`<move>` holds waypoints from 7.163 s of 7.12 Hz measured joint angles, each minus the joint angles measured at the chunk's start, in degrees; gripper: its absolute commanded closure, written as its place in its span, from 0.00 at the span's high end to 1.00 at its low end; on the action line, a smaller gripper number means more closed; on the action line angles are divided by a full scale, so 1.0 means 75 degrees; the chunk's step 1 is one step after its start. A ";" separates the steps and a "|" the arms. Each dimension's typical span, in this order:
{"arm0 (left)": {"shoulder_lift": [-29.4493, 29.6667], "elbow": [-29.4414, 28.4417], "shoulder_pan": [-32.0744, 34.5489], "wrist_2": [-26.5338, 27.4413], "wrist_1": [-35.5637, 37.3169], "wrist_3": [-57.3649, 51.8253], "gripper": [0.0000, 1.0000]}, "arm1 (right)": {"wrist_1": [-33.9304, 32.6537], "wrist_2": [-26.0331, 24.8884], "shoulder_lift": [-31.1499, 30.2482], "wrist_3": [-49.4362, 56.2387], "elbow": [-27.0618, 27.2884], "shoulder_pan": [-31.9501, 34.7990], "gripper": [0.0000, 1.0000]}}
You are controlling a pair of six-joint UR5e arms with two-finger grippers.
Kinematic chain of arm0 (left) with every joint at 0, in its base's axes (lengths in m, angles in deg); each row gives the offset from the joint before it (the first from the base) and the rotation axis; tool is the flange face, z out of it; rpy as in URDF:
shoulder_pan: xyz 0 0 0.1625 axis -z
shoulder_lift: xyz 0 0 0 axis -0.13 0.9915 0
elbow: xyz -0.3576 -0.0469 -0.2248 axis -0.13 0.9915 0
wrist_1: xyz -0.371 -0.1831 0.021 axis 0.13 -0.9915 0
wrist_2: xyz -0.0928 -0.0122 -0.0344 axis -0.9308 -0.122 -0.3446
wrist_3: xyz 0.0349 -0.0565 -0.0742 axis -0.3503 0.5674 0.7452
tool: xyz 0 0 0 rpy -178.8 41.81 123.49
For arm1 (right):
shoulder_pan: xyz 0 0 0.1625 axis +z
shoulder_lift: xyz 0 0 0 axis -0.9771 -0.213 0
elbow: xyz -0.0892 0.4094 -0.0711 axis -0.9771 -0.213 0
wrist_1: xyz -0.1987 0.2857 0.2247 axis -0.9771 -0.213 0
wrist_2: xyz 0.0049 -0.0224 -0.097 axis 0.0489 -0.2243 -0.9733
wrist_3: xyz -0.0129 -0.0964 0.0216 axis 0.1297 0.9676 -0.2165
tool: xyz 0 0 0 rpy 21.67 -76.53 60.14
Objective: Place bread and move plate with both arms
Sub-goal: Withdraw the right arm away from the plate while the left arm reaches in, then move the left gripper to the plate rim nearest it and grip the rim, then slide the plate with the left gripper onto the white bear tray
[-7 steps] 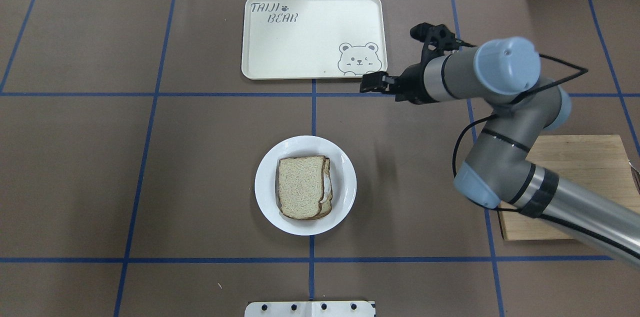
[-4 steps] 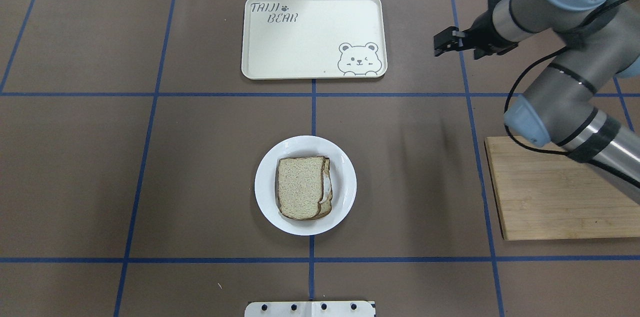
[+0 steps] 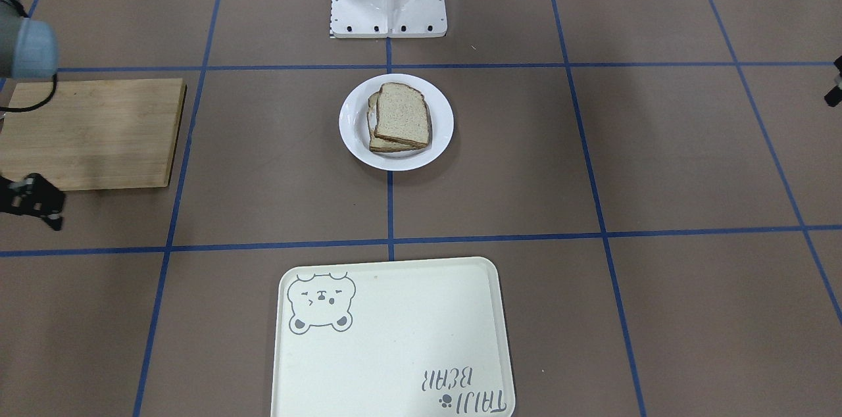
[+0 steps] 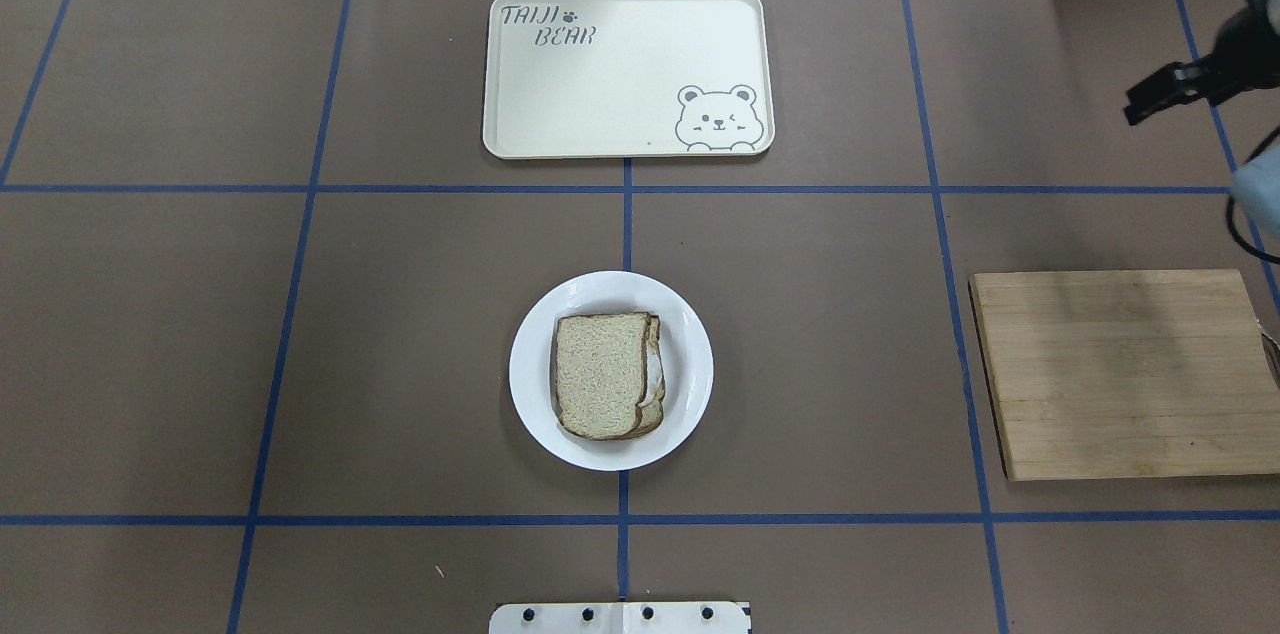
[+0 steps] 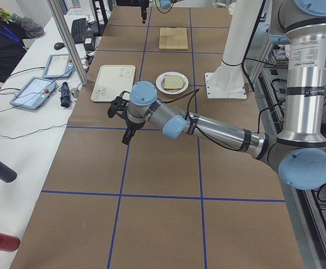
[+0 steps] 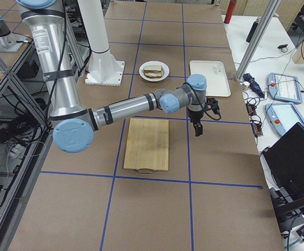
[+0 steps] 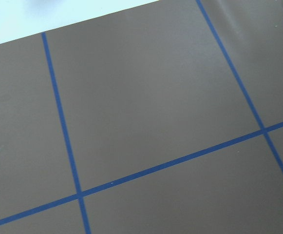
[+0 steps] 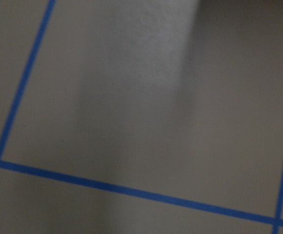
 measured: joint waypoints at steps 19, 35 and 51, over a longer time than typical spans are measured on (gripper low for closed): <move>0.2641 -0.2805 -0.7332 0.4344 -0.6938 0.9478 0.47 | -0.1368 0.0934 -0.1044 0.2118 -0.0209 0.2285 1.00; 0.2985 -0.2918 -0.7842 0.4885 -0.7286 1.1329 0.00 | -0.1303 0.0854 -0.0990 0.2139 -0.0493 0.2270 1.00; 0.7638 -0.7696 -0.6328 0.9411 -0.4491 1.6013 0.32 | -0.1253 0.0840 -0.0933 0.2144 -0.0799 0.2261 1.00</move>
